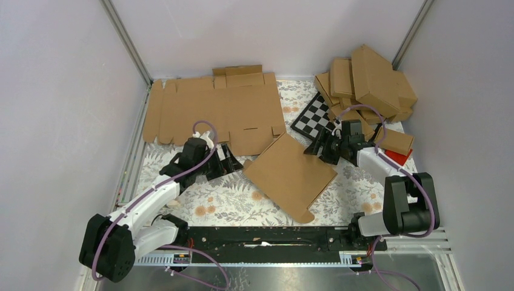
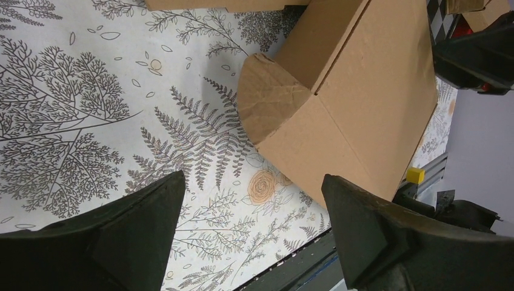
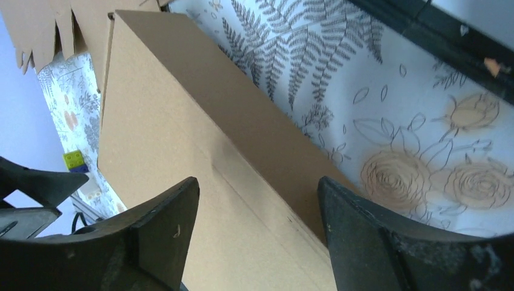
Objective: Fold the paper box
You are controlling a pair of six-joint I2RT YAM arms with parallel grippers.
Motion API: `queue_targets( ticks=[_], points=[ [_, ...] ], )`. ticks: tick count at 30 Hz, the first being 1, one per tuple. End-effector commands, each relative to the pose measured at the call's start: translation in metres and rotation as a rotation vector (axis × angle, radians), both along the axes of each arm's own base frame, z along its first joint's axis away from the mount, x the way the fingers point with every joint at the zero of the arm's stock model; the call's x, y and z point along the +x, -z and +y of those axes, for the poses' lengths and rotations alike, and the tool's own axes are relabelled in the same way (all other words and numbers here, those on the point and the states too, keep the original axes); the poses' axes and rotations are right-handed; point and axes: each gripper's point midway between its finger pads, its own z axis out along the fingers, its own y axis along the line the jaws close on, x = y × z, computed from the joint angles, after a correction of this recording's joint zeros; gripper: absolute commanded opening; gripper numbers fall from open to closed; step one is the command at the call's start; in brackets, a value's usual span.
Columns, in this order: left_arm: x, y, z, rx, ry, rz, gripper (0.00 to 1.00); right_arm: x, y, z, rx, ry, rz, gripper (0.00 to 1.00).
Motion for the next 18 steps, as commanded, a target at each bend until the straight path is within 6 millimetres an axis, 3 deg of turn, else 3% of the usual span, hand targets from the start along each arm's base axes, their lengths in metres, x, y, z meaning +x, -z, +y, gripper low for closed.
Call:
queue_targets(
  ticks=[1,5,9,12,14,18],
  points=[
    [0.008,-0.012,-0.006,-0.044,0.01,-0.05,0.91,-0.007,-0.015,0.002,0.035,0.007,-0.052,0.73],
    [0.005,-0.01,-0.008,-0.046,0.027,-0.041,0.91,-0.01,-0.01,-0.001,0.019,0.024,-0.045,0.55],
    [-0.001,-0.002,-0.01,-0.058,0.04,-0.01,0.91,-0.009,-0.003,-0.003,0.005,0.031,-0.024,0.54],
    [-0.007,0.005,-0.009,-0.068,0.035,0.007,0.91,-0.007,0.006,-0.01,-0.033,0.056,-0.012,0.45],
    [-0.01,0.007,-0.009,-0.075,0.034,0.011,0.9,-0.006,0.014,-0.015,-0.056,0.067,0.004,0.32],
    [-0.014,0.011,-0.008,-0.077,0.042,0.022,0.9,-0.005,0.027,-0.029,-0.115,0.092,0.018,0.28]
  ],
)
